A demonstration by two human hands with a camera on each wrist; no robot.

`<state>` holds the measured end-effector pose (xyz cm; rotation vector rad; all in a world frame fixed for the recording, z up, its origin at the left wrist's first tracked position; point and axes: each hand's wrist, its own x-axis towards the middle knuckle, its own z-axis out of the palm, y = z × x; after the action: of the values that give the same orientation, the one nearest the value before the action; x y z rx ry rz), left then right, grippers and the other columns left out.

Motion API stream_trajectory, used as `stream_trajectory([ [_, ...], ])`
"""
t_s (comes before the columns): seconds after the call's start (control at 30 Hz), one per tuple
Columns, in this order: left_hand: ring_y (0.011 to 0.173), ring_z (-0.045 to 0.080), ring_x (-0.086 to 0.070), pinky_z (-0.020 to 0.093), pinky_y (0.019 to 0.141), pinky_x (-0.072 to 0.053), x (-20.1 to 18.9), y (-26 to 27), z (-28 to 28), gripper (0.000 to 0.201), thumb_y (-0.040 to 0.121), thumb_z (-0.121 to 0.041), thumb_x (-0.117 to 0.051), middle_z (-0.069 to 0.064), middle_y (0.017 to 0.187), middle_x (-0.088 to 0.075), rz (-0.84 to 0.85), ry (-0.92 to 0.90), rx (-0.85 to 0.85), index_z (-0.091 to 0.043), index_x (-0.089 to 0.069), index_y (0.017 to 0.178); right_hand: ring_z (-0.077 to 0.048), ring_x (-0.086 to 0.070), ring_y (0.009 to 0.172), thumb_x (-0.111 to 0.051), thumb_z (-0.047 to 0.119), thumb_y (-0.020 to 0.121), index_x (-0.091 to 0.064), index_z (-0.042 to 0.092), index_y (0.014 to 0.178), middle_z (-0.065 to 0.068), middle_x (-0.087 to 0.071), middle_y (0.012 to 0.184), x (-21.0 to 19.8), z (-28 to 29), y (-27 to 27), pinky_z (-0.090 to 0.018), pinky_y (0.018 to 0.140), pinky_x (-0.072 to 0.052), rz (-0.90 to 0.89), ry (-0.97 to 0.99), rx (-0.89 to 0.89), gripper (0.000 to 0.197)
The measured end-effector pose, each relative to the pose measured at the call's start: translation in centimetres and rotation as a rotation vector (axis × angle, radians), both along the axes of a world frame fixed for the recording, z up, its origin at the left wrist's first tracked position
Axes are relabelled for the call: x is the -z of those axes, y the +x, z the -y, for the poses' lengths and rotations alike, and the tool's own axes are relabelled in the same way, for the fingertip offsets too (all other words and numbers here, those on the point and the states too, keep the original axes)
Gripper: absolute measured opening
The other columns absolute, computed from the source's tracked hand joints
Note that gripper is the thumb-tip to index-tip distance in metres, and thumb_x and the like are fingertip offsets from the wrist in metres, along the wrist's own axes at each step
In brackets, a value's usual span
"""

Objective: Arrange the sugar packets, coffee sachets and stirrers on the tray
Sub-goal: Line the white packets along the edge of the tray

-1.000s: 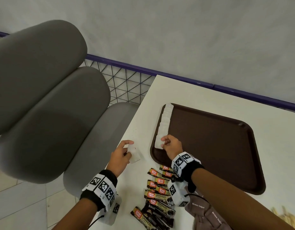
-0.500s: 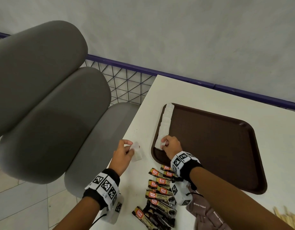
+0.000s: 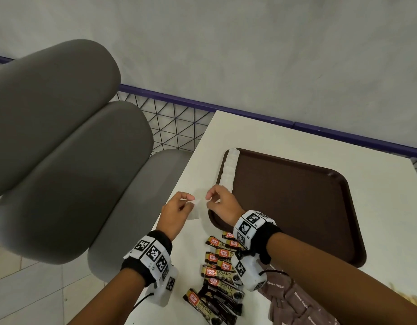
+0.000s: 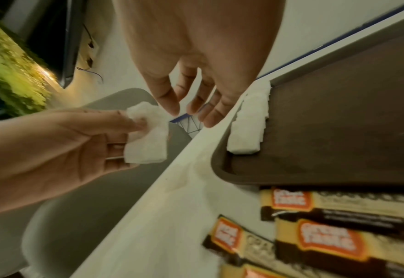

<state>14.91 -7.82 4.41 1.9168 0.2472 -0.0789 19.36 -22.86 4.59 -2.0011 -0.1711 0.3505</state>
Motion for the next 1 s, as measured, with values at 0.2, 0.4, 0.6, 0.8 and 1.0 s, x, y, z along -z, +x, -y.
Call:
stream_trajectory([
  [0.2,0.071,0.026,-0.055,0.029,0.068,-0.044,-0.2,-0.5,0.4,0.016,0.092,-0.01,-0.055,0.022,0.079,-0.069,0.034,-0.063,-0.003,-0.025,-0.058,0.089,-0.015,-0.048,0.08,-0.062,-0.002,0.078,-0.042,0.025,0.076,-0.006,-0.053,0.091,-0.5,-0.7,-1.2,-0.023,0.076,-0.042,0.009,0.173,0.018,0.034],
  [0.4,0.08,0.02,-0.065,0.025,0.075,-0.049,-0.7,-1.0,1.2,0.01,0.091,-0.017,-0.058,0.004,0.082,-0.072,0.029,-0.101,0.02,-0.022,-0.053,0.098,-0.014,-0.049,0.07,-0.057,-0.01,0.08,-0.045,0.022,0.068,0.004,-0.051,0.07,-1.0,0.2,-1.3,-0.024,0.074,-0.044,0.057,0.184,0.04,0.035],
  [0.6,0.078,0.011,-0.062,0.03,0.08,-0.049,-0.4,-1.0,1.4,0.007,0.088,-0.019,-0.063,0.002,0.086,-0.069,0.002,-0.084,0.058,-0.022,-0.056,0.091,-0.012,-0.052,0.072,-0.056,-0.007,0.082,-0.05,0.022,0.07,0.002,-0.055,0.076,-1.2,1.7,-1.0,-0.02,0.07,-0.044,0.041,0.212,0.08,0.032],
  [0.8,0.075,0.015,-0.061,0.026,0.074,-0.05,-0.3,-0.5,2.6,0.007,0.089,-0.013,-0.061,0.001,0.08,-0.067,-0.016,-0.117,0.045,-0.018,-0.056,0.091,-0.014,-0.055,0.074,-0.062,-0.003,0.08,-0.058,0.025,0.078,0.001,-0.056,0.089,-0.4,2.9,-1.9,-0.032,0.077,-0.049,-0.037,0.201,0.007,0.029],
  [1.0,0.087,0.017,-0.064,0.024,0.078,-0.049,0.8,-0.6,2.9,0.017,0.091,-0.019,-0.058,0.004,0.09,-0.07,-0.044,-0.109,0.06,-0.021,-0.057,0.108,-0.012,-0.054,0.064,-0.057,-0.01,0.081,-0.057,0.015,0.091,-0.003,-0.051,0.08,1.2,4.6,-1.1,-0.011,0.065,-0.048,-0.03,0.102,0.179,0.027],
])
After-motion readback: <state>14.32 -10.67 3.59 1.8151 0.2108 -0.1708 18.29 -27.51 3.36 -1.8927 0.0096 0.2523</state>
